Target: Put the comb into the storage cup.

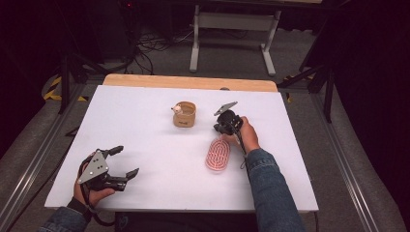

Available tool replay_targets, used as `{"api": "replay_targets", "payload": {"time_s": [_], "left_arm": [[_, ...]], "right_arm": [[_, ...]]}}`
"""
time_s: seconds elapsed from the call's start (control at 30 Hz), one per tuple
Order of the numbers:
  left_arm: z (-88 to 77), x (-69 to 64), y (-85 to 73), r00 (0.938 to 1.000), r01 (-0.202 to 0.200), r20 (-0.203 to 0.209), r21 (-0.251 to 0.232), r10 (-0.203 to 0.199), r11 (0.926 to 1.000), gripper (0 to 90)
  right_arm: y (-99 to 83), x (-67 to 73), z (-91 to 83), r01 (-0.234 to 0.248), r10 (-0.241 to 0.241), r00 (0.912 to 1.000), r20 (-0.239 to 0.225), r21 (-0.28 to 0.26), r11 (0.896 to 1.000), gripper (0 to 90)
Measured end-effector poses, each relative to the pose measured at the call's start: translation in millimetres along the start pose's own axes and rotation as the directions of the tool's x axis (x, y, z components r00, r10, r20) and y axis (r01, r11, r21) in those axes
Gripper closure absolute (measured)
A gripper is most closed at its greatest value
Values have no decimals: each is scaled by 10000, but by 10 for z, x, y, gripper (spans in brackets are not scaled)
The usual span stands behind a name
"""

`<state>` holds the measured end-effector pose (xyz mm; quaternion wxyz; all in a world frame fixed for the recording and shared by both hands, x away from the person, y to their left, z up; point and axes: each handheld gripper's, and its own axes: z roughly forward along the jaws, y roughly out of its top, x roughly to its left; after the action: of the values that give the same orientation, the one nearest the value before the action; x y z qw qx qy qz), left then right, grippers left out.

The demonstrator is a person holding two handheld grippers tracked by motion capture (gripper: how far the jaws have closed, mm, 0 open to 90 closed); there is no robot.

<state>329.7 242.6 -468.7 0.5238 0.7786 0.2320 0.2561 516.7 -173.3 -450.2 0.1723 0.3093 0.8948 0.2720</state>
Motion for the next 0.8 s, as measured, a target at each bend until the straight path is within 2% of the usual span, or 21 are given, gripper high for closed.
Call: {"api": "replay_targets", "payload": {"time_s": [0.27, 0.33, 0.5, 0.53, 0.57, 0.8], "left_arm": [[-23, -2, 4, 9999, 14, -117, 20, -14, 10000, 99], [-29, -1, 1, 9999, 26, -142, 26, -26, 10000, 99], [-27, -3, -4, 9999, 24, -156, 121, -22, 9999, 99], [-23, -4, -4, 9999, 25, -147, 138, -23, 9999, 99], [-22, -6, -4, 9999, 27, -142, 138, -25, 9999, 99], [-9, -14, -6, 9998, -54, -191, 262, 59, 9996, 99]], "right_arm": [[-162, 19, -121, 75, -82, 9980, 629, 111, 9999, 900], [-228, 2, -155, -315, 318, 9978, 583, -51, 9995, 900], [-329, -24, -223, -585, 590, 9960, 677, -93, 9982, 900], [-393, -49, -266, -859, 866, 9943, 618, -144, 9962, 900], [-393, -49, -266, -859, 866, 9943, 618, -144, 9962, 900], [-607, -71, -404, -1773, 1800, 9813, 680, -436, 9832, 900]]}}
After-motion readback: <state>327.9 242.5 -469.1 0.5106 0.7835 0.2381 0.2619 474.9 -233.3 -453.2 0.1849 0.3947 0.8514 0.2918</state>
